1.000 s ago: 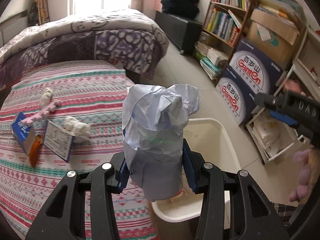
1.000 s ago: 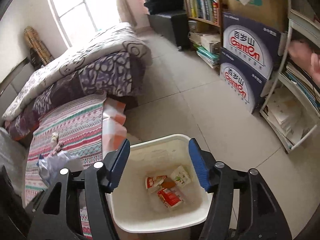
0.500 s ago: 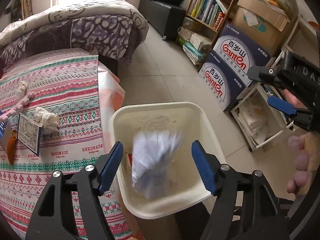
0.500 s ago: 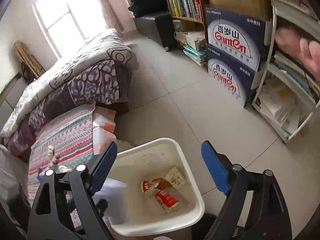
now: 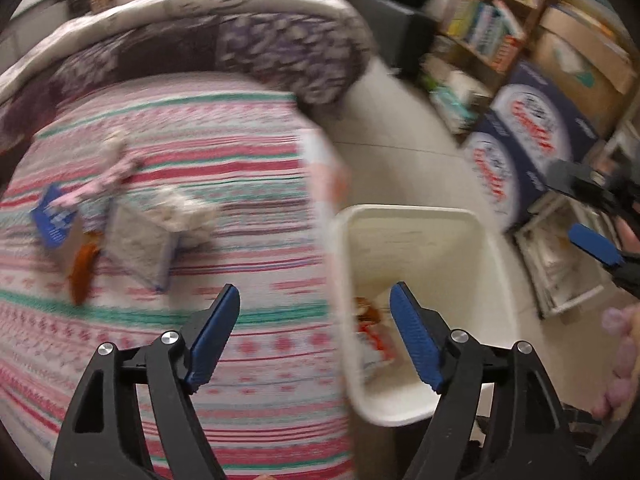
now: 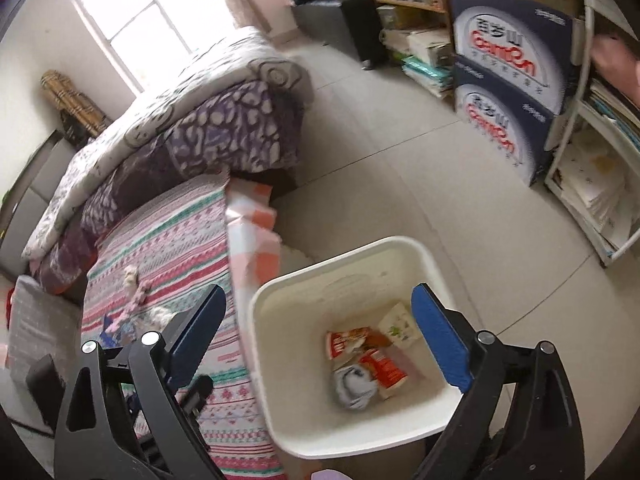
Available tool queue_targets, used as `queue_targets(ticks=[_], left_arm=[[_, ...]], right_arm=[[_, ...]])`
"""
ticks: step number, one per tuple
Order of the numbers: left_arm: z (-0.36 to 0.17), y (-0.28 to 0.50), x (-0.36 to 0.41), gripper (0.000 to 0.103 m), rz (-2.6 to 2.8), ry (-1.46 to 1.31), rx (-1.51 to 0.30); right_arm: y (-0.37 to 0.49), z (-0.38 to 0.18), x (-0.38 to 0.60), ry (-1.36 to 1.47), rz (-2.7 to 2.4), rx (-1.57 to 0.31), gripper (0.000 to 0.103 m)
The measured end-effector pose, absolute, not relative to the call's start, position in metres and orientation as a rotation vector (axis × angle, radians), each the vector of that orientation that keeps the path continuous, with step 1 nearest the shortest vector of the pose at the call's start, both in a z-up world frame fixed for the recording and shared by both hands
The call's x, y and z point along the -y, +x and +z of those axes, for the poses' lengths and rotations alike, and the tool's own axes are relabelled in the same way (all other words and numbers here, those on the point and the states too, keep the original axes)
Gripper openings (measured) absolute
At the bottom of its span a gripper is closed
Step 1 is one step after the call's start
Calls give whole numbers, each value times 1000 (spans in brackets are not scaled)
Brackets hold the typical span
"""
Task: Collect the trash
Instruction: 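Drop the orange peel and plastic bag into the white bin, then grasp the long orange peel on the bed with the left gripper, then grasp the white-and-blue printed card with the right gripper while the left gripper holds the peel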
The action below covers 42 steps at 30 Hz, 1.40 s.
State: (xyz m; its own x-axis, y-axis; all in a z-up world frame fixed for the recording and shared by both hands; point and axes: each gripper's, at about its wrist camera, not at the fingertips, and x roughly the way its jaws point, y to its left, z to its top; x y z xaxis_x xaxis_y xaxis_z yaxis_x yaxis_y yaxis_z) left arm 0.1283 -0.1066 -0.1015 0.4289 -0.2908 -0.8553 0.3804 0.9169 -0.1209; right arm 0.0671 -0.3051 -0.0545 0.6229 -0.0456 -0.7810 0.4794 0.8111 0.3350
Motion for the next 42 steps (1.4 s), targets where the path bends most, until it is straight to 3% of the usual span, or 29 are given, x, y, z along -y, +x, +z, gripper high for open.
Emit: queue_targets(ticks=[16, 22, 24, 31, 36, 42], left_arm=[[-162, 212, -55, 75, 27, -7, -1266], [-170, 220, -62, 50, -15, 6, -1211], [-169, 220, -61, 25, -45, 33, -1181], [-154, 200, -77, 19, -135, 9, -1181], [-113, 179, -98, 19, -160, -50, -1116], [-80, 168, -138, 19, -81, -126, -1067]], right_arm=[[128, -95, 215, 522, -146, -1034, 92], [148, -112, 185, 539, -61, -1094, 92], [154, -115, 176, 556, -30, -1101, 92], [176, -119, 134, 454, 54, -1084, 92], [189, -108, 87, 133, 89, -986, 93], [202, -115, 55, -61, 183, -954, 96]])
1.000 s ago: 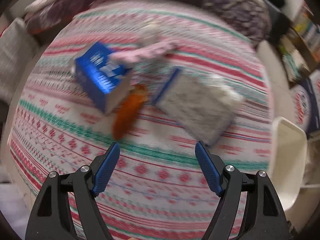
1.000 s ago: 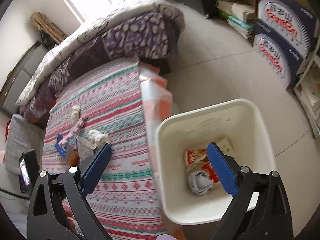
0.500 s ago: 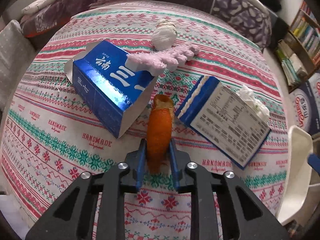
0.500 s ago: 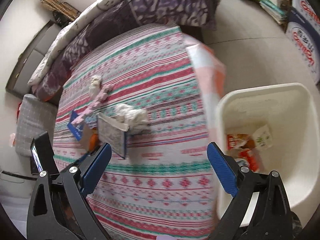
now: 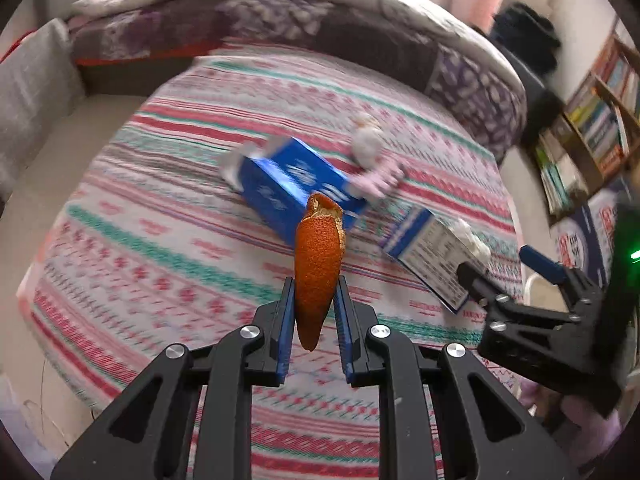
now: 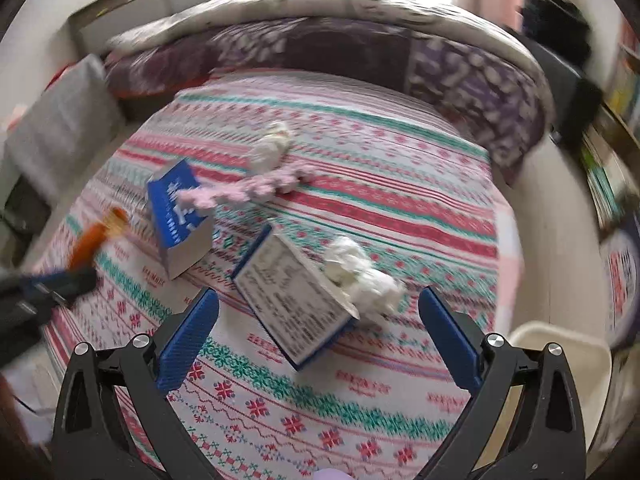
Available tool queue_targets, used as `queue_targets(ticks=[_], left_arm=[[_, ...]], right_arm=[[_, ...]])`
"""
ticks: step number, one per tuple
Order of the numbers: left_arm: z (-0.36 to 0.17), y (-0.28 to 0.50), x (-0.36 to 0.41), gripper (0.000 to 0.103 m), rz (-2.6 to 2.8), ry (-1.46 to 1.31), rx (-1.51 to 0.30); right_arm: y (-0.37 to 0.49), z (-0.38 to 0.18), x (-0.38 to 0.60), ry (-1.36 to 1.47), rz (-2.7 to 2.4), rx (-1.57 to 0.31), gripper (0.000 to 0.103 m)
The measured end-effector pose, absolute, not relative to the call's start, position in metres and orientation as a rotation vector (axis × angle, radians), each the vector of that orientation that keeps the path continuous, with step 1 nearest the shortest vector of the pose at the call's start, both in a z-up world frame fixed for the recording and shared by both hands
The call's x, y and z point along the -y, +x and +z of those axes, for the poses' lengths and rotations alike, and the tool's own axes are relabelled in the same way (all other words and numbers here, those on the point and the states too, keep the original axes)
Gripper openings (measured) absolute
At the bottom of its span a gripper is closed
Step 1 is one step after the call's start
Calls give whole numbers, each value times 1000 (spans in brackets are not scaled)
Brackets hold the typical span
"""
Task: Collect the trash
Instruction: 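Grasp the white-and-blue printed card with the right gripper while the left gripper holds the peel, then carry the card over the white bin and open the right gripper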
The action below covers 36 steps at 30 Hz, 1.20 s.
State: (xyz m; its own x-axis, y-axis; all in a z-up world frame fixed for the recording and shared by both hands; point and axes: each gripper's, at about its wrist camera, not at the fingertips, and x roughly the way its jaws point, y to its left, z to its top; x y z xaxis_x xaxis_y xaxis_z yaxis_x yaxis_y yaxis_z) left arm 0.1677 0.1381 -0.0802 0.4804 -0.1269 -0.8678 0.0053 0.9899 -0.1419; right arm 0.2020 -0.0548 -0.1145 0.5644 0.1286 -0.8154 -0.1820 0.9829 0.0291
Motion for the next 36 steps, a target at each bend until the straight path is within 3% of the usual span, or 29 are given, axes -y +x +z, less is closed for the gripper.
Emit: queue_targets(ticks=[12, 15, 17, 23, 36], left_arm=[[-66, 160, -160, 19, -67, -190, -1050], [-68, 160, -160, 19, -65, -189, -1054], [-68, 160, -162, 19, -61, -191, -1053], [-66, 160, -167, 19, -44, -203, -1043], [-44, 156, -154, 19, -45, -201, -937]], right_arm=[[202, -159, -7, -527, 182, -930, 96], [203, -163, -7, -505, 203, -949, 82], [206, -158, -4, -441, 224, -975, 57], [203, -138, 5, -255, 274, -965, 55], [165, -60, 19, -43, 285, -762, 55]])
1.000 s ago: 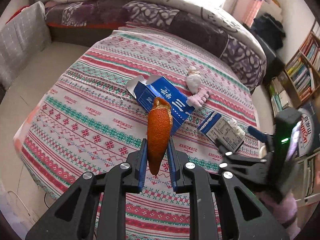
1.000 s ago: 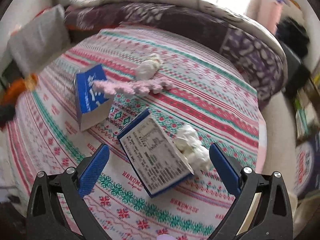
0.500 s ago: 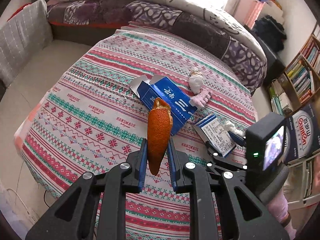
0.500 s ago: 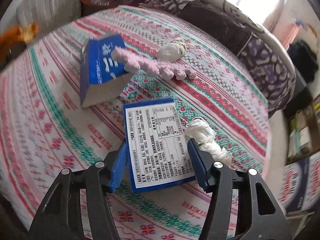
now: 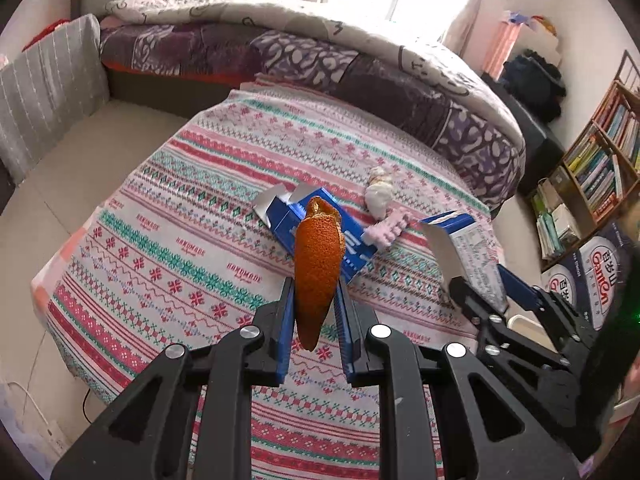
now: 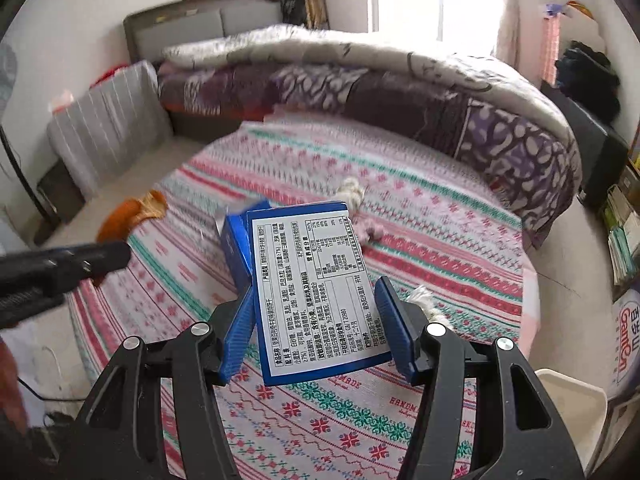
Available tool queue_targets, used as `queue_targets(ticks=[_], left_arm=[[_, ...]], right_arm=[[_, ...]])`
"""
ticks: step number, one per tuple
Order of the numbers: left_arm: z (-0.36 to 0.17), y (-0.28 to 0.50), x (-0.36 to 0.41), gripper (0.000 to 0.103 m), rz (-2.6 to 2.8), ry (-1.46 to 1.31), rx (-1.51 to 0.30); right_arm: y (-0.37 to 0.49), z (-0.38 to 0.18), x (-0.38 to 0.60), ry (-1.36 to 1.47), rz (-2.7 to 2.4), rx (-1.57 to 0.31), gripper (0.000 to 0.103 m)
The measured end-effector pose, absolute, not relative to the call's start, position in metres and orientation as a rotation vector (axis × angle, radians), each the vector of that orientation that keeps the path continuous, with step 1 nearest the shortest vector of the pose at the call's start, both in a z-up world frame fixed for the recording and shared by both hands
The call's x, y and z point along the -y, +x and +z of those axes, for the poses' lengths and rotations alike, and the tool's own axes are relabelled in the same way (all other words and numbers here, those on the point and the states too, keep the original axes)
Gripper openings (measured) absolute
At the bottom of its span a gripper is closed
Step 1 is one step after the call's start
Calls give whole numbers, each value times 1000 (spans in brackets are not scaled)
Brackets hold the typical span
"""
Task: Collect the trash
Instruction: 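Carry the card over the white bin and open the right gripper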
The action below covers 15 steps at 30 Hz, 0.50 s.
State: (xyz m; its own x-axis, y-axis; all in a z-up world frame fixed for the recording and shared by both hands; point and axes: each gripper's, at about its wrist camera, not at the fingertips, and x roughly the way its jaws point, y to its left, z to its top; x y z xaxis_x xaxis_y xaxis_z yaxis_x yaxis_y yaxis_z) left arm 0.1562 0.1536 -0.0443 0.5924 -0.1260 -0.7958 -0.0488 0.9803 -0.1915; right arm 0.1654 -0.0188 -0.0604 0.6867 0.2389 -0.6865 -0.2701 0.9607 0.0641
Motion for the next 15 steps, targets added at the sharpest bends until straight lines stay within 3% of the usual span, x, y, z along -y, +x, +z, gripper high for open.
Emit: queue_targets(ticks=[15], left_arm=[[-38, 152, -107, 19, -110, -151, -894]], right_arm=[[143, -41, 68, 35, 164, -721, 55]])
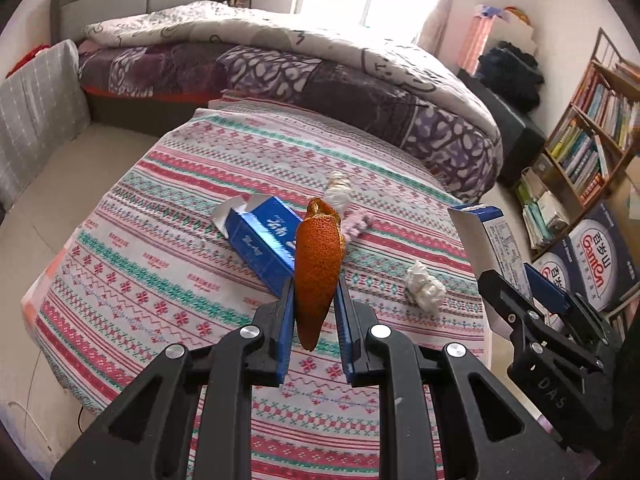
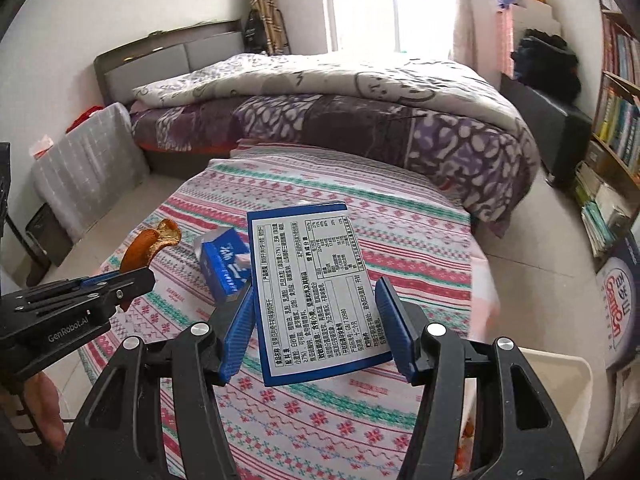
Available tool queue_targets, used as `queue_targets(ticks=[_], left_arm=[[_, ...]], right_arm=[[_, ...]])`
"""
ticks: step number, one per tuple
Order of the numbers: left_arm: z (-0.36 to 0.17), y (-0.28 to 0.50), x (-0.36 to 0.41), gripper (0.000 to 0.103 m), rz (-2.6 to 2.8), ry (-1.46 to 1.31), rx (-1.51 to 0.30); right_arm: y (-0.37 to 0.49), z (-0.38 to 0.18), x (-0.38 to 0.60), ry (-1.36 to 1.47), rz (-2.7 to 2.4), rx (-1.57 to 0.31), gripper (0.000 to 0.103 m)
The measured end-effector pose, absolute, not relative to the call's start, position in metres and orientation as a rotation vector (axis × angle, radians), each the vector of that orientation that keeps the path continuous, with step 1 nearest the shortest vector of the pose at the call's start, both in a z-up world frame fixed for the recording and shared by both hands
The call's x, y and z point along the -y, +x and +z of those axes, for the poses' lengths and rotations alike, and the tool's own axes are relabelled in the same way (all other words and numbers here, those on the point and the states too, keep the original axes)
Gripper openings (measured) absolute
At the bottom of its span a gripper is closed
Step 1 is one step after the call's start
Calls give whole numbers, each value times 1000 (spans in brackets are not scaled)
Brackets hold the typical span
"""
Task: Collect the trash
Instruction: 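Carry the card over the white bin and open the right gripper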
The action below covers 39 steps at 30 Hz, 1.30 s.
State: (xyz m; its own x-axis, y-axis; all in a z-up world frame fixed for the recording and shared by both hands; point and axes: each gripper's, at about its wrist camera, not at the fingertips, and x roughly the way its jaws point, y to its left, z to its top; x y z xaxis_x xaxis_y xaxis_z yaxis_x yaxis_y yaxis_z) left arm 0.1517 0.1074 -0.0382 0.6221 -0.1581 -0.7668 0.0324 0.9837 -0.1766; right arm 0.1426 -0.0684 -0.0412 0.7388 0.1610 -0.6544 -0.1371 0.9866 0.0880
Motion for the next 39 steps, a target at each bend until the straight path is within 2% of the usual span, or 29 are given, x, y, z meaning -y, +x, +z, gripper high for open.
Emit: queue_targets(ticks=[27, 39], left_arm=[[-40, 142, -8, 19, -261, -59, -880], [-45, 137, 36, 19, -332, -17, -890]], right_arm=[[112, -32, 168, 80, -19, -739, 56], [100, -44, 224, 107, -134, -830, 56]])
